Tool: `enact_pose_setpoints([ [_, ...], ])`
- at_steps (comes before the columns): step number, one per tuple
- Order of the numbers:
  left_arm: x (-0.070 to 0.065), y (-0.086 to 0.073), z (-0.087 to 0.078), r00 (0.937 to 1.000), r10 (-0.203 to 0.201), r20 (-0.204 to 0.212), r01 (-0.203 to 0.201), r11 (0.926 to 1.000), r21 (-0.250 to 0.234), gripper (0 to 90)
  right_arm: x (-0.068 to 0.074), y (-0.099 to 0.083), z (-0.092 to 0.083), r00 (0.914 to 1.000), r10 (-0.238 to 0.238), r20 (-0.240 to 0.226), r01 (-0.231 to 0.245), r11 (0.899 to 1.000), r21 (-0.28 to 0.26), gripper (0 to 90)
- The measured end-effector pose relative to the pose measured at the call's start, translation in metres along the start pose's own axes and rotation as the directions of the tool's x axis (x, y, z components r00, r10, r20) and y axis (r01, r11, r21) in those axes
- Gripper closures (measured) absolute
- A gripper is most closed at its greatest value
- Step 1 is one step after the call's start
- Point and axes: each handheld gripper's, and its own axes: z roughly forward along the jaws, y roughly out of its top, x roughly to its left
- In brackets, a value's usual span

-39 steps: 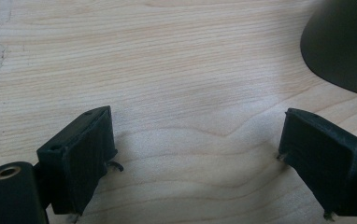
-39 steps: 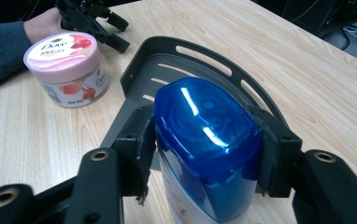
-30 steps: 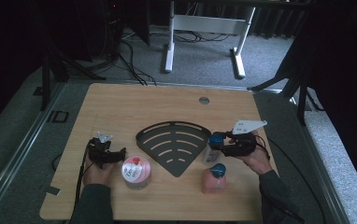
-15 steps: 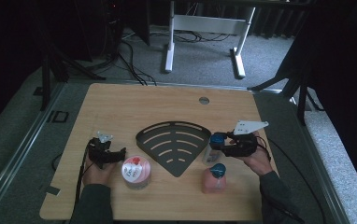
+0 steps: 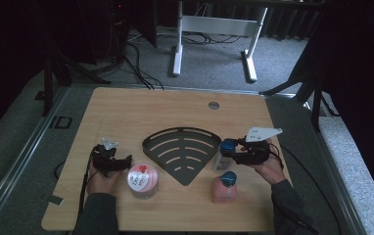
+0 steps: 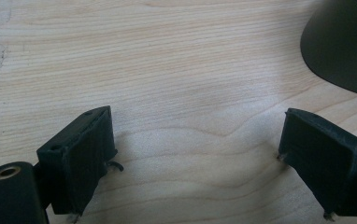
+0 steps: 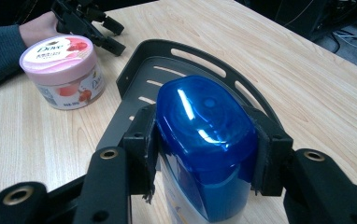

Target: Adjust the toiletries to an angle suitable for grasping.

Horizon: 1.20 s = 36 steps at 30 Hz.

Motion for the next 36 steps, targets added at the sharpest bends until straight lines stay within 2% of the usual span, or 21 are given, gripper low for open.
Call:
enact_pose_setpoints([
  [10, 0.000, 0.000, 0.000, 1.0000, 0.001, 0.000, -0.001, 1.0000, 0.001, 10.6, -0.003, 0.000, -0.001, 0.9999, 0.007, 0.008, -0.007, 1.000, 0.000, 51.4],
  [18, 0.000, 0.000, 0.000, 1.0000, 0.001, 0.000, -0.001, 1.0000, 0.001, 10.6, -0.011, -0.001, -0.001, 0.9992, 0.022, 0.034, -0.022, 1.000, -0.005, 51.6],
  [36, 0.000, 0.000, 0.000, 1.0000, -0.001, 0.000, 0.001, 1.0000, -0.001, 10.6, -0.037, 0.006, -0.004, 0.9926, 0.054, 0.109, -0.052, 0.998, -0.021, 51.9],
])
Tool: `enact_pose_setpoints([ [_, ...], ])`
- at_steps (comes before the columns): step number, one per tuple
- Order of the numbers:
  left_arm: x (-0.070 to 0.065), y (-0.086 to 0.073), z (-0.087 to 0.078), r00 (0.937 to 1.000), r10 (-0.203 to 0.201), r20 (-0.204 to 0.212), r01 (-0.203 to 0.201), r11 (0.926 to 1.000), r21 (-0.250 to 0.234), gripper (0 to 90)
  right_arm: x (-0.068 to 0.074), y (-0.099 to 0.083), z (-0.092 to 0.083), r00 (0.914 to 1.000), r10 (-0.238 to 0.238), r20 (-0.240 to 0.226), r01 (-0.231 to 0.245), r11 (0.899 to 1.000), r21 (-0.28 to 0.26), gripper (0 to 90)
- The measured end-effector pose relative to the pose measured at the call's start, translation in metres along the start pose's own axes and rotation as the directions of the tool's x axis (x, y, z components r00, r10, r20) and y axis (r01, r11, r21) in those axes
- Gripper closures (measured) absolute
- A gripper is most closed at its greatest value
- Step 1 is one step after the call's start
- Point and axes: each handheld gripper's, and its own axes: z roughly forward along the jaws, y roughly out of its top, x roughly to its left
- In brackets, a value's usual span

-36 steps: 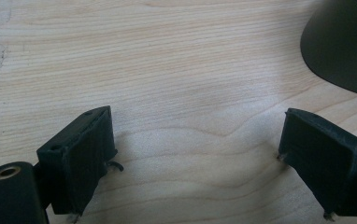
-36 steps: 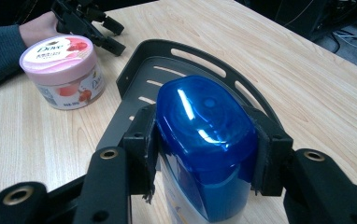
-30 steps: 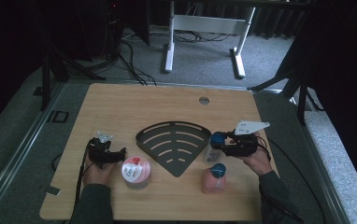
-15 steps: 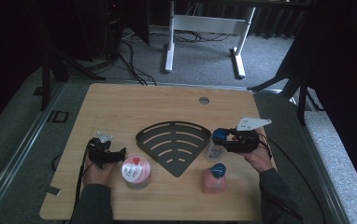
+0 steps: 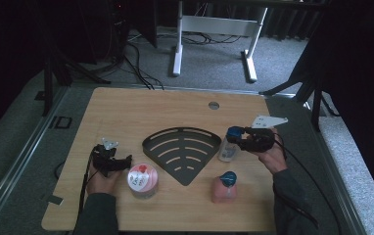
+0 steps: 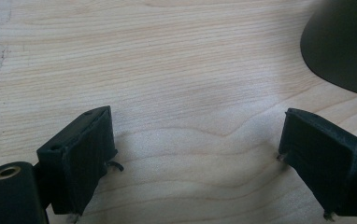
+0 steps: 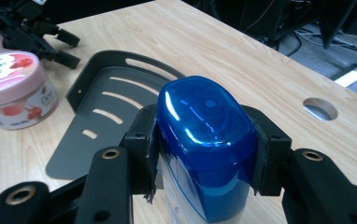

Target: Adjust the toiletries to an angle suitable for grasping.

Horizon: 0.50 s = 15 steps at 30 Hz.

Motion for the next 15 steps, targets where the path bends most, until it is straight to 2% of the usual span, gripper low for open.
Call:
enact_pose_setpoints([
  [7, 0.000, 0.000, 0.000, 1.0000, 0.000, 0.000, 0.000, 1.0000, 0.000, 10.6, -0.006, 0.003, 0.005, 0.9998, 0.005, 0.020, -0.005, 1.000, -0.003, 52.0],
  [11, 0.000, 0.000, 0.000, 1.0000, 0.000, 0.000, 0.000, 1.0000, 0.000, 10.6, -0.008, 0.006, 0.008, 0.9992, -0.013, 0.037, 0.013, 1.000, 0.014, 52.0],
  [15, 0.000, 0.000, 0.000, 1.0000, 0.001, 0.000, -0.001, 1.0000, 0.000, 10.5, -0.012, 0.006, 0.009, 0.9991, -0.001, 0.043, 0.001, 1.000, 0.010, 52.0],
])
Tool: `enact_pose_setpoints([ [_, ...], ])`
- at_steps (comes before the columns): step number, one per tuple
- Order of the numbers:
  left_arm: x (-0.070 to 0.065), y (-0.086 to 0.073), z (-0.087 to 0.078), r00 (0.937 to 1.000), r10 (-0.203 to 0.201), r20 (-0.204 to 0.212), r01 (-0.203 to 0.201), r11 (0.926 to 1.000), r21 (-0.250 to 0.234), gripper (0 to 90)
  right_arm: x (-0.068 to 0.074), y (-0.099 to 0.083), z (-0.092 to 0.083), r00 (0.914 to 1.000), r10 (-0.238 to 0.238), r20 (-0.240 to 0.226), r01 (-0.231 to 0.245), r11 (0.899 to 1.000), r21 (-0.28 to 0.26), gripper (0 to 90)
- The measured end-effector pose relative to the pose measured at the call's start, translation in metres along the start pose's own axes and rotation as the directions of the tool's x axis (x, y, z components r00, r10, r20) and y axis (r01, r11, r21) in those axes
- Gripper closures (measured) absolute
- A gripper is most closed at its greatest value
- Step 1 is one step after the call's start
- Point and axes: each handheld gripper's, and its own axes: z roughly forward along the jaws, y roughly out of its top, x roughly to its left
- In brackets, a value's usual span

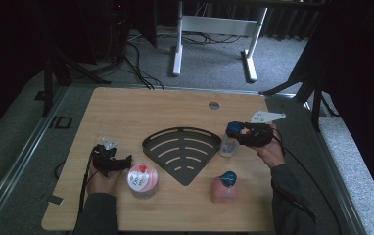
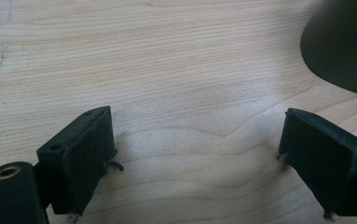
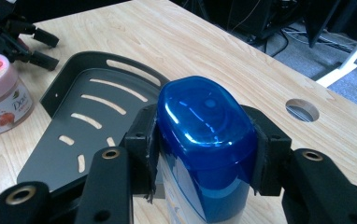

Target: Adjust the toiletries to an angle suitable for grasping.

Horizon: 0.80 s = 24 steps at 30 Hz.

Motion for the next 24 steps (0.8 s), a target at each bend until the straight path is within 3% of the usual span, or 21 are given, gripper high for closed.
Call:
enact_pose_setpoints([
  [18, -0.0001, 0.0000, 0.0000, 1.0000, 0.000, 0.000, 0.000, 1.0000, 0.000, 10.6, -0.0053, -0.0068, 0.0048, 0.9992, 0.036, -0.018, -0.036, 0.999, -0.004, 50.8],
  [24, 0.0001, 0.0000, -0.0001, 1.0000, 0.002, 0.000, -0.002, 1.0000, 0.002, 10.6, -0.0035, -0.0059, 0.0019, 0.9993, 0.031, -0.022, -0.030, 0.999, 0.014, 41.8],
])
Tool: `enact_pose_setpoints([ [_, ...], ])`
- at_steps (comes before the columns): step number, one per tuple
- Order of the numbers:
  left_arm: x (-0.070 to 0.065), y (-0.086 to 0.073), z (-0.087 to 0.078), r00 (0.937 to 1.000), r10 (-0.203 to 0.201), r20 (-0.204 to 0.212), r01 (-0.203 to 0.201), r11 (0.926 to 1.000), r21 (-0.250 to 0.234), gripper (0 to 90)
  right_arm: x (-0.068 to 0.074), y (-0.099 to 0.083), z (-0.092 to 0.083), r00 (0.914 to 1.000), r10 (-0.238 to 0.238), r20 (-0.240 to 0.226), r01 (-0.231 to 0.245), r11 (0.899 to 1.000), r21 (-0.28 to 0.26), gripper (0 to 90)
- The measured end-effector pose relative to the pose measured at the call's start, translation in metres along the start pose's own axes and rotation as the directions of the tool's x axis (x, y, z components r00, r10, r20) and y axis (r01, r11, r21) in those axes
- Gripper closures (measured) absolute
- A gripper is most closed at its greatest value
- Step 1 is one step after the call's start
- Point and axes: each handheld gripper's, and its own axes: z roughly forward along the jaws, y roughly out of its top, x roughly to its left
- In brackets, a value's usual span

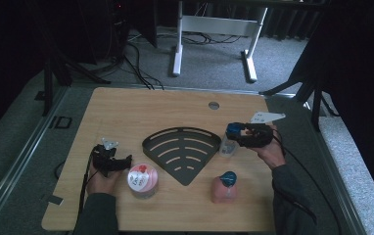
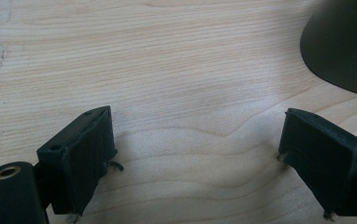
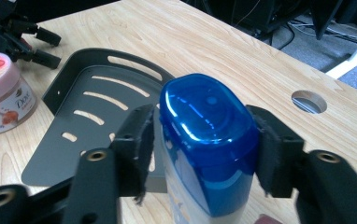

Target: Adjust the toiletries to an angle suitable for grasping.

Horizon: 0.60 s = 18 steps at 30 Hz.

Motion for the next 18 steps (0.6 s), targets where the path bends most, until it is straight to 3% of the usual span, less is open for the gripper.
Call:
enact_pose_setpoints([
  [9, 0.000, 0.000, 0.000, 1.0000, 0.001, 0.000, -0.001, 1.0000, 0.000, 10.7, 0.003, -0.008, -0.015, 0.9991, 0.013, 0.042, -0.012, 1.000, -0.002, 37.1],
  [18, 0.000, 0.000, 0.000, 1.0000, -0.001, -0.001, 0.001, 1.0000, 0.000, 10.8, 0.013, -0.023, -0.037, 0.9979, 0.007, 0.064, -0.007, 1.000, 0.006, 40.4],
])
